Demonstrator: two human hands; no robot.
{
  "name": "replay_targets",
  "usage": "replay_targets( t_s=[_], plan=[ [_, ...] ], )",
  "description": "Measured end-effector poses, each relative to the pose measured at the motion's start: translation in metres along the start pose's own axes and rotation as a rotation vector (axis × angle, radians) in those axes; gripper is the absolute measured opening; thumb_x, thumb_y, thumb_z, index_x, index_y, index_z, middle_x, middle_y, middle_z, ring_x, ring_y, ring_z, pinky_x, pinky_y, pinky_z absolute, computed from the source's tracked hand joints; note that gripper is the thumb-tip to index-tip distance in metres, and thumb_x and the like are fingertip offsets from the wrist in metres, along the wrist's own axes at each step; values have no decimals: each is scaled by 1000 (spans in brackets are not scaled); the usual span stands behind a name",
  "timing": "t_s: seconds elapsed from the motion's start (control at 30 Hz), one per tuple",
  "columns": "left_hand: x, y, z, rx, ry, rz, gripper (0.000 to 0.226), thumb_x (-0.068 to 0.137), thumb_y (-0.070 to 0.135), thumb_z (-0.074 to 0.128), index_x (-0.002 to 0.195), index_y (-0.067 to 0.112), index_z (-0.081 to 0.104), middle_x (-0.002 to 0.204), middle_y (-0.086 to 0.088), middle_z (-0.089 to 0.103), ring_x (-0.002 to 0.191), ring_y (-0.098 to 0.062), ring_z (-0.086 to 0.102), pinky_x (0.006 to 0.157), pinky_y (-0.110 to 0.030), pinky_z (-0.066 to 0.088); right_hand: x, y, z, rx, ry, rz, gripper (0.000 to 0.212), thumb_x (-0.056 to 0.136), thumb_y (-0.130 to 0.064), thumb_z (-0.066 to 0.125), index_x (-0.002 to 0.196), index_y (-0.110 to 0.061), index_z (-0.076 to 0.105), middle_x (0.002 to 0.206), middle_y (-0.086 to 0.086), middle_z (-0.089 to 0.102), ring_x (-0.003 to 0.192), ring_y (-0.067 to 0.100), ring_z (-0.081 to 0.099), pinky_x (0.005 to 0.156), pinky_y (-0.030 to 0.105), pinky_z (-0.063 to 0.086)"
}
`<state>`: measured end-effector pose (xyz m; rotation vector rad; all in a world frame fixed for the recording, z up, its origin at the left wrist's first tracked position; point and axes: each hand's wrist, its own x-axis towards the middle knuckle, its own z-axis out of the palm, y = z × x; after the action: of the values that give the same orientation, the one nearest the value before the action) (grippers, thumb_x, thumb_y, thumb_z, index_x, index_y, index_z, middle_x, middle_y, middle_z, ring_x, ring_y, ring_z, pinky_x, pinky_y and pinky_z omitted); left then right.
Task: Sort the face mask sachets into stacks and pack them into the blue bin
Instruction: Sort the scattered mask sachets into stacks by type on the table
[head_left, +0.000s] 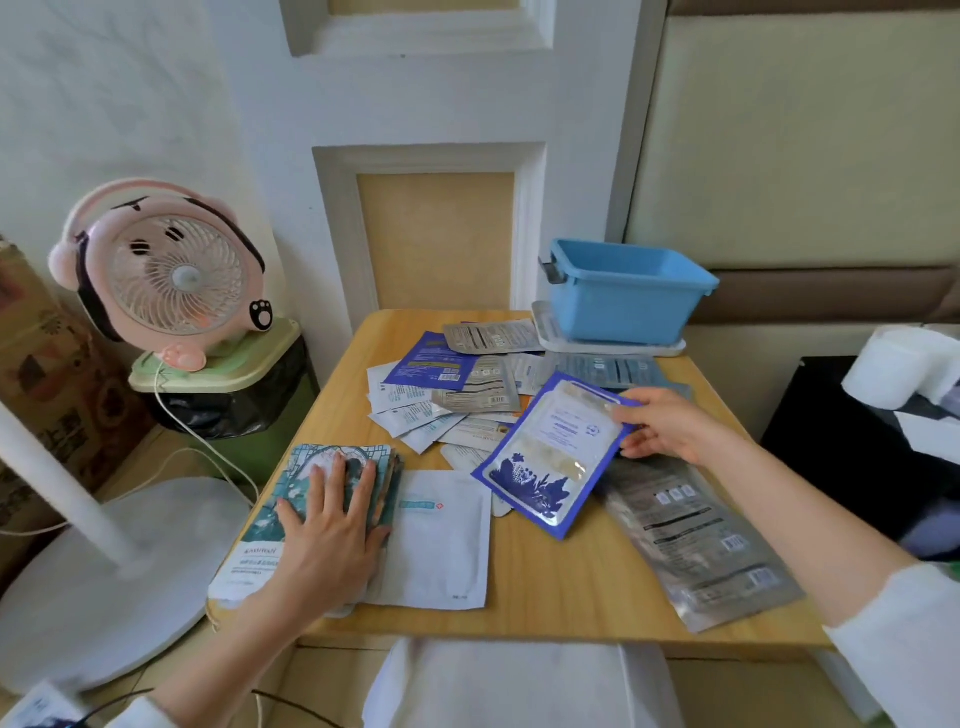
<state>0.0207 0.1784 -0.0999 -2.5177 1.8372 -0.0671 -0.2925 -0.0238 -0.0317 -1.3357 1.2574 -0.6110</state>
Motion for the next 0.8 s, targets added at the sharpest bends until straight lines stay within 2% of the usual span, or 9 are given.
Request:
replay_targets(
  t_s=[0.13, 0.2, 0.3, 0.33, 0.4, 0.5, 0.67, 0.73, 0.8],
  plan=[
    [-1, 5, -1, 69, -50, 8, 66, 84, 46, 28, 127, 6, 58, 126, -27, 56, 108, -50, 57, 71, -73, 44, -7, -3, 8, 10, 5, -88, 34, 84, -9, 68, 116, -6, 59, 90, 10, 69, 42, 10, 54, 41, 19, 47],
    [-2, 6, -2, 56, -53, 9, 66, 84, 45, 27, 126, 7, 59, 127, -27, 55, 109, -50, 56, 72, -74, 43, -10, 2, 21, -95, -17, -84, 33, 87, -11, 65, 118, -14, 54, 98, 12, 69, 44, 14, 58, 40, 21, 47],
    [-3, 12, -9, 12, -60, -45, 76, 89, 59, 7, 149, 16, 21, 154, -21, 16, 140, -43, 19, 101, -72, 22, -12, 6, 38, -179, -28, -83, 31, 91, 1, 54, 117, -15, 50, 87, 15, 69, 42, 12, 59, 38, 21, 45],
    [-3, 12, -12, -10, -61, -53, 77, 89, 65, 5, 151, 20, 4, 158, -16, 0, 145, -38, 3, 107, -69, 13, -13, 3, 38, -175, -19, -85, 30, 90, 5, 51, 115, -12, 53, 78, 12, 68, 40, 9, 57, 38, 19, 44],
    [-3, 16, -21, -61, -62, -23, 89, 81, 76, -2, 151, 21, -5, 158, -9, -10, 145, -31, -10, 111, -65, 3, -14, -6, 30, -124, -36, -58, 24, 88, 11, 48, 104, -3, 59, 57, 4, 64, 36, 5, 52, 36, 16, 41],
    [-6, 40, -31, -184, 101, 277, 107, 66, 83, -16, 151, 20, 4, 158, -2, -9, 145, -22, -15, 116, -55, -4, -26, -10, 18, -65, -142, 46, 18, 85, 15, 48, 88, 1, 59, 46, 3, 62, 35, 5, 55, 36, 15, 44],
    [-10, 101, -35, -293, 30, 719, 87, 76, 80, 8, 148, 33, -3, 155, 12, -17, 141, -7, -26, 116, -43, -17, -60, 18, 33, -280, -307, 178, 24, 89, 10, 50, 111, 3, 59, 62, 11, 69, 45, 14, 65, 42, 20, 51],
    [-11, 116, -29, -217, -71, 782, 92, 72, 81, 19, 149, 35, -3, 155, 10, -19, 141, -16, -27, 114, -46, -19, -69, 24, 36, -495, -149, 65, 23, 89, -7, 61, 111, -3, 58, 65, 4, 69, 51, 12, 65, 44, 18, 49],
    [-12, 123, -20, -118, -169, 806, 99, 67, 84, 25, 148, 37, -5, 155, 7, -22, 140, -21, -28, 114, -49, -16, -77, 31, 35, -855, 116, -137, 51, 82, -34, 70, 124, -14, 50, 101, 2, 66, 88, 14, 65, 73, 24, 52]
  ],
)
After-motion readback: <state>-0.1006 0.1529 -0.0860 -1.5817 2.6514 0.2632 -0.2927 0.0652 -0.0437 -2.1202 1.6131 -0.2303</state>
